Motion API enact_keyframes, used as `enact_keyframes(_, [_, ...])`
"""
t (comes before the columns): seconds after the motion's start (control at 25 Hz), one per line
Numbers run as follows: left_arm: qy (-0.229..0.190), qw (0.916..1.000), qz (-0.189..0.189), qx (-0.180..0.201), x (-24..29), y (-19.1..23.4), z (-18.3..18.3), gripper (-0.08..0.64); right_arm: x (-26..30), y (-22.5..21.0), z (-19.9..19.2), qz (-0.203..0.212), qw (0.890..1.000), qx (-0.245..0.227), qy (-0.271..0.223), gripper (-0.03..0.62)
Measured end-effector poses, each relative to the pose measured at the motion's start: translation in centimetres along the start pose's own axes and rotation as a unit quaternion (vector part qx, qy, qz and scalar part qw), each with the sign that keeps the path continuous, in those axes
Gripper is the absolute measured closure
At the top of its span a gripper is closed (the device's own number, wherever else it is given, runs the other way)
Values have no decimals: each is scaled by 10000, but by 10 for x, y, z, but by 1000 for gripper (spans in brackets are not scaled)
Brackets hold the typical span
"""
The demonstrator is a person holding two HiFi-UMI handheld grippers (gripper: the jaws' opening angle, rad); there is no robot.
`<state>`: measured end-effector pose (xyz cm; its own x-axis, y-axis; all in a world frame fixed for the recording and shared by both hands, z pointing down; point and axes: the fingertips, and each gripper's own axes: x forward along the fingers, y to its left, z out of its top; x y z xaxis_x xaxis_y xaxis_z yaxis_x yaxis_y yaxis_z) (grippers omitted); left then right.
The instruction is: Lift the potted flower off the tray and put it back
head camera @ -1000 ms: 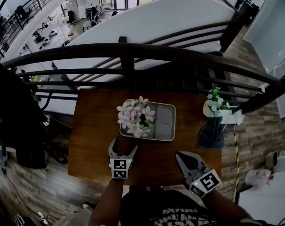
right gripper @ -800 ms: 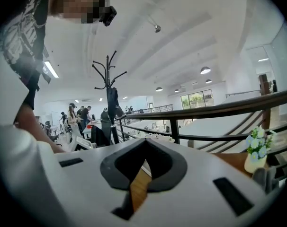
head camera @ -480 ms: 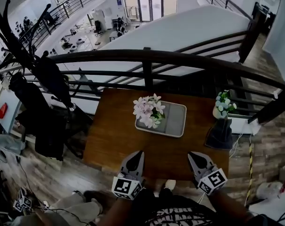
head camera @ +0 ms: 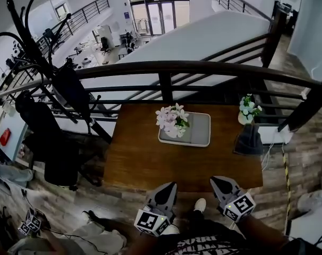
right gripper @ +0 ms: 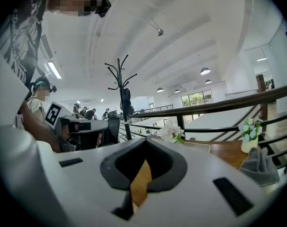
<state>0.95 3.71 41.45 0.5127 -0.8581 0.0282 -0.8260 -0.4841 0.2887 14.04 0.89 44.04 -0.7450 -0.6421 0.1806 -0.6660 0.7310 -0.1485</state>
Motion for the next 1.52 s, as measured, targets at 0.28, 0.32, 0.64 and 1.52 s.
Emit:
enact_keyframes(0.28, [90, 9999, -68, -80, -93, -6, -30, 554, -31, 101, -30, -126, 9996, -115, 240, 603])
enact_keyframes(0.32, [125, 9999, -58, -41, -103, -5, -34, 554, -37, 113, -35, -126, 9995, -148, 255, 603])
enact_keyframes(0.64, [452, 9988, 158, -52, -129, -18, -68, 554, -86, 143, -47, -284, 9987, -212, 361, 603])
enact_keyframes(1.52, [694, 9959, 568, 125, -109, -69, -79, 554, -121, 107, -48, -159, 9990, -356, 204, 603])
